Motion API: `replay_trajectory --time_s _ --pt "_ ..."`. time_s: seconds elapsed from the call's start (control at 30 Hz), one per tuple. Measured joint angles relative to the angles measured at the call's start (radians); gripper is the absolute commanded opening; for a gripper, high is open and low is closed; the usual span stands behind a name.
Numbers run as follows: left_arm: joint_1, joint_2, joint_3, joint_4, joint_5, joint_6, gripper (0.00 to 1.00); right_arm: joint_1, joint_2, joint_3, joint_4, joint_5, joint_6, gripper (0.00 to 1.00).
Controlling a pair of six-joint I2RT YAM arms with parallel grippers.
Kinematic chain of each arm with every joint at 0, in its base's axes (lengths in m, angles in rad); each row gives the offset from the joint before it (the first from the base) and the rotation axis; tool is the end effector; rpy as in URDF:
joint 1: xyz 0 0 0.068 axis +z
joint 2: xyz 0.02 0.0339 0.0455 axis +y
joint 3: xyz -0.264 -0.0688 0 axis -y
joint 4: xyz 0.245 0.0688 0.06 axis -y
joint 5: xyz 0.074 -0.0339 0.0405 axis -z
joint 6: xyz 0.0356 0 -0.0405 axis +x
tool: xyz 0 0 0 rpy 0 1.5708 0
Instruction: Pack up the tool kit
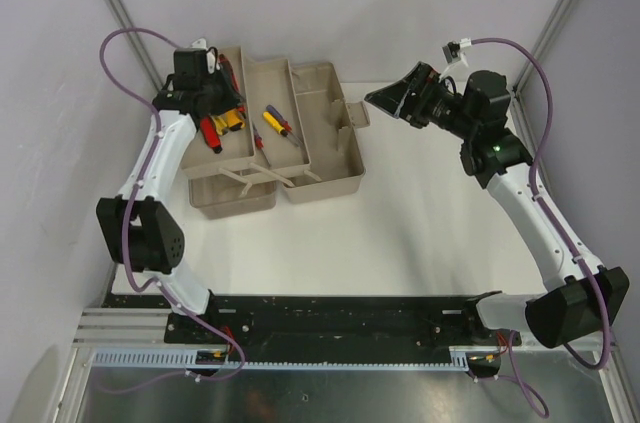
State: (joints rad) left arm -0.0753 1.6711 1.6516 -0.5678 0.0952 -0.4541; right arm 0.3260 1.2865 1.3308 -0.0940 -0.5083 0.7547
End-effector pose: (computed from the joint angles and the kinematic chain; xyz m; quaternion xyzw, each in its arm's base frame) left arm 0.3823 -0.0322 0.3707 -0.1437 0.8690 -0.1639 0.4442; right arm 0.2720 0.1103 0.4325 -0.0202 0.7220 0.4994 0.4784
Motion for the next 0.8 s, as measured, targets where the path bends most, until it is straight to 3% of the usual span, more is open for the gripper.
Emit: replay_trajectory --time_s 0.33,0.53,0.7,0.8 --pt "0.0 0.031 0.011 -0.003 -0.01 -0.02 0.02 -0.023 0.0 0.0 -0.022 0.0 -0.001 0.93" --pt "0.0 0.03 -0.027 -0.003 -0.011 -0.016 0.19 -0.029 0.0 0.0 -0.041 0.0 -0.001 0.92" --pt "0.0 0.029 -0.048 0.001 0.004 -0.005 0.55 -0.029 0.004 0.0 -0.05 -0.001 -0.001 0.91" --pt "0.009 0.018 -0.053 0.0 -0.009 0.002 0.68 -0.029 0.005 0.0 -0.057 -0.003 -0.001 0.92"
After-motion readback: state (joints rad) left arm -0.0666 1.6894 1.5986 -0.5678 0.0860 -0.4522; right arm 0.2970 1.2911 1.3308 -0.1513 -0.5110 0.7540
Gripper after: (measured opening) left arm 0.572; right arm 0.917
